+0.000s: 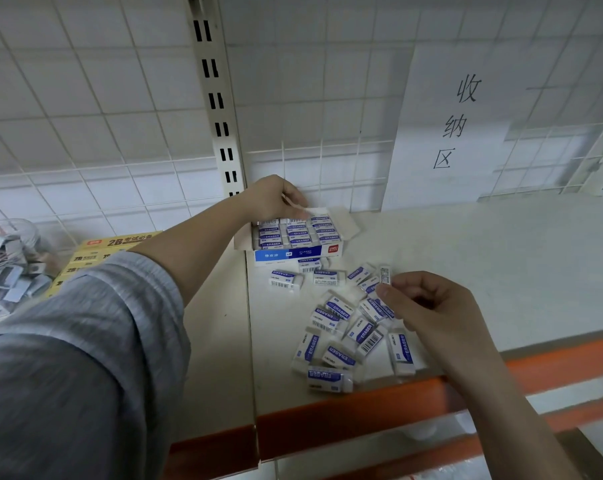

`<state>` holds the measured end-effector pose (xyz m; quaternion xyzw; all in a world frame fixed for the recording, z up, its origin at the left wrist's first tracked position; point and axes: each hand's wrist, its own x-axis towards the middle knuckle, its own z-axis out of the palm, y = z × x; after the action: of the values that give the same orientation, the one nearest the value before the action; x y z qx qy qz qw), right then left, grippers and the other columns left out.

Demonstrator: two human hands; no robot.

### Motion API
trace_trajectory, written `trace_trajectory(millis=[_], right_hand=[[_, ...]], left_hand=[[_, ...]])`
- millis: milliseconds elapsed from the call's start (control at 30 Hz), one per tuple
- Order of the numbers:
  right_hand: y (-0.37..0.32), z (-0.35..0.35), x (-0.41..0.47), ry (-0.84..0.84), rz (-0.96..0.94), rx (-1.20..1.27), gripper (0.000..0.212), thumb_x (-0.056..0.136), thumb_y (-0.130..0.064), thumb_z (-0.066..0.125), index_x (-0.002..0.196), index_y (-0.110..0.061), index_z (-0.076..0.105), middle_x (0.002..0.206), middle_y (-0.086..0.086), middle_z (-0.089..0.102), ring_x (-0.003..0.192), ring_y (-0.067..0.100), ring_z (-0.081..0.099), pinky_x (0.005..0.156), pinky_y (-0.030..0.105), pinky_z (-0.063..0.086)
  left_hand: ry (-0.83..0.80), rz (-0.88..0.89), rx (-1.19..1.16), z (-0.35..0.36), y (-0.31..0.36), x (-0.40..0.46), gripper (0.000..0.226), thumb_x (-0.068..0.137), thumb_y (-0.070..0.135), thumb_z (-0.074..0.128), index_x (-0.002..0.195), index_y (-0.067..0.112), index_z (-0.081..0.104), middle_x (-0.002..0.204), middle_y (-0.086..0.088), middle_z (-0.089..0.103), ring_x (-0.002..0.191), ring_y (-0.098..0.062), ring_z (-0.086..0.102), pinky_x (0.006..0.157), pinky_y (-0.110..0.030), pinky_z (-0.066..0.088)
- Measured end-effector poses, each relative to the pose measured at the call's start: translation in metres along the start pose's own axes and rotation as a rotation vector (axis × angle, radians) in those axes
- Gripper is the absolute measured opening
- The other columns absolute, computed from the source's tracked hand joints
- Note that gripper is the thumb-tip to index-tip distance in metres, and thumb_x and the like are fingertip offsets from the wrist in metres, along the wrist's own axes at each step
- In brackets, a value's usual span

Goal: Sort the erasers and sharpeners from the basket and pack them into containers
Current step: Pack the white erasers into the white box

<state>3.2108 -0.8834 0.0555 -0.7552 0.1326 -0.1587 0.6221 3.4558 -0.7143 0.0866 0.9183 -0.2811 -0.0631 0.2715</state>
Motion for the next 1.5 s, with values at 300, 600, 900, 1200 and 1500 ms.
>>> trace_trajectory(millis=[300,600,900,1200,1500], right_hand=[[-0.003,0.0,-0.003,-0.002,0.004,0.029,0.008,0.077,-0.016,0.075,0.082,-0.017,0.069,0.069,-0.003,0.072,0.059,0.007,0.064,0.054,0.014,0.049],[-0.011,-0.001,-0.003,-0.053,-0.031,0.201,0.026,0.085,-0.009,0.066,0.104,-0.025,0.062,0.061,0.003,0.068,0.061,0.011,0.068,0.061,0.019,0.055],[-0.014,0.0,-0.004,-0.074,-0.038,0.189,0.022,0.084,-0.013,0.067,0.104,-0.023,0.064,0.063,0.002,0.069,0.062,0.01,0.068,0.064,0.021,0.057],[-0.024,0.002,0.013,-0.115,-0.069,0.212,0.013,0.079,-0.015,0.071,0.086,-0.009,0.062,0.061,0.0,0.069,0.061,0.01,0.068,0.061,0.019,0.054],[-0.045,0.026,0.092,-0.19,-0.123,-0.06,0.024,0.085,-0.027,0.068,0.079,-0.005,0.067,0.067,0.005,0.063,0.059,0.013,0.059,0.066,0.024,0.057]], left_hand=[[0.052,-0.016,0.087,0.005,-0.003,-0.004,0.024,0.08,0.019,0.072,0.104,0.013,0.07,0.103,-0.003,0.068,0.094,-0.016,0.06,0.077,-0.023,0.043],[0.21,0.057,0.02,0.011,0.017,-0.072,0.016,0.086,0.022,0.066,0.1,0.019,0.073,0.092,0.013,0.063,0.082,0.0,0.055,0.074,-0.01,0.039],[0.031,0.093,0.26,0.031,0.012,-0.118,0.032,0.084,0.029,0.068,0.113,0.017,0.068,0.112,0.001,0.066,0.104,-0.015,0.058,0.086,-0.017,0.039],[0.069,0.015,0.264,0.036,0.018,-0.144,0.022,0.087,0.031,0.064,0.106,0.022,0.07,0.096,0.004,0.064,0.089,-0.017,0.059,0.08,-0.031,0.047],[0.421,-0.153,0.024,0.046,0.044,-0.2,0.016,0.081,0.032,0.069,0.096,0.027,0.072,0.089,0.012,0.063,0.082,-0.004,0.057,0.075,-0.024,0.046]])
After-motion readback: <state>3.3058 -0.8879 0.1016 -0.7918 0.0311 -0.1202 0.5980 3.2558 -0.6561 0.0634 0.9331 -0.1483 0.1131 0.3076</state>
